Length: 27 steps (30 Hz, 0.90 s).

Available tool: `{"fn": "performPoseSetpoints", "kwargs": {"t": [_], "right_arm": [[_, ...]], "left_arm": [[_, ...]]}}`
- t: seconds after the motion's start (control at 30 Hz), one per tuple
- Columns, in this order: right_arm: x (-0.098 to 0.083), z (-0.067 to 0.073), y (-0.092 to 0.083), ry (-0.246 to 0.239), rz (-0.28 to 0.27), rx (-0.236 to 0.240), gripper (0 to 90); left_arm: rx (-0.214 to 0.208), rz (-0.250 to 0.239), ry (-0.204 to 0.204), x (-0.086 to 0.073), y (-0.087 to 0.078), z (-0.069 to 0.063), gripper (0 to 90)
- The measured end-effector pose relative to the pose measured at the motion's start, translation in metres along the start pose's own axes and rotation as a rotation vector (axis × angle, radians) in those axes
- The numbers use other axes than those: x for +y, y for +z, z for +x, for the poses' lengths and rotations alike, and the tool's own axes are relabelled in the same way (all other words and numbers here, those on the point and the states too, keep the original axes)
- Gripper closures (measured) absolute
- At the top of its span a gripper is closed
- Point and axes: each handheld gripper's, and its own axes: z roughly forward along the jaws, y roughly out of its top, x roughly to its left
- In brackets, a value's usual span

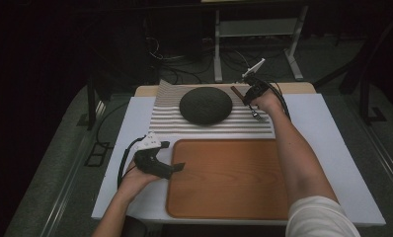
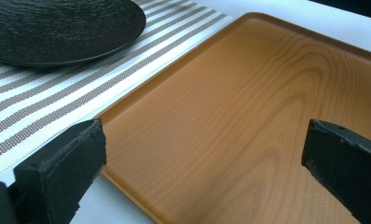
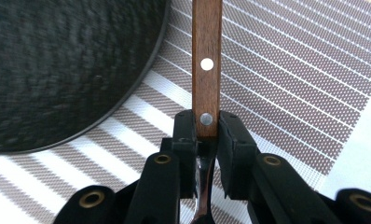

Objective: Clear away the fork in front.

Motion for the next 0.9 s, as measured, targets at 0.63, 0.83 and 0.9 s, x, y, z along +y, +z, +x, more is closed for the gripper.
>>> {"fn": "performPoseSetpoints", "kwargs": {"t": [0.63,0.83,0.9], "right_arm": [[-0.064,0.023,-0.05,-0.083,-0.172,0.123,77.1],[-0.088,0.031,-0.064,-0.11,-0.237,0.162,77.1],[-0.097,0.034,-0.068,-0.126,-0.255,0.17,77.0]], "left_arm": [[0.0,0.006,-0.007,0.0,0.002,0.001,0.0],[0.001,0.008,-0.011,0.0,0.004,-0.001,0.0],[0.005,0.01,-0.014,0.0,0.004,-0.001,0.0]]}}
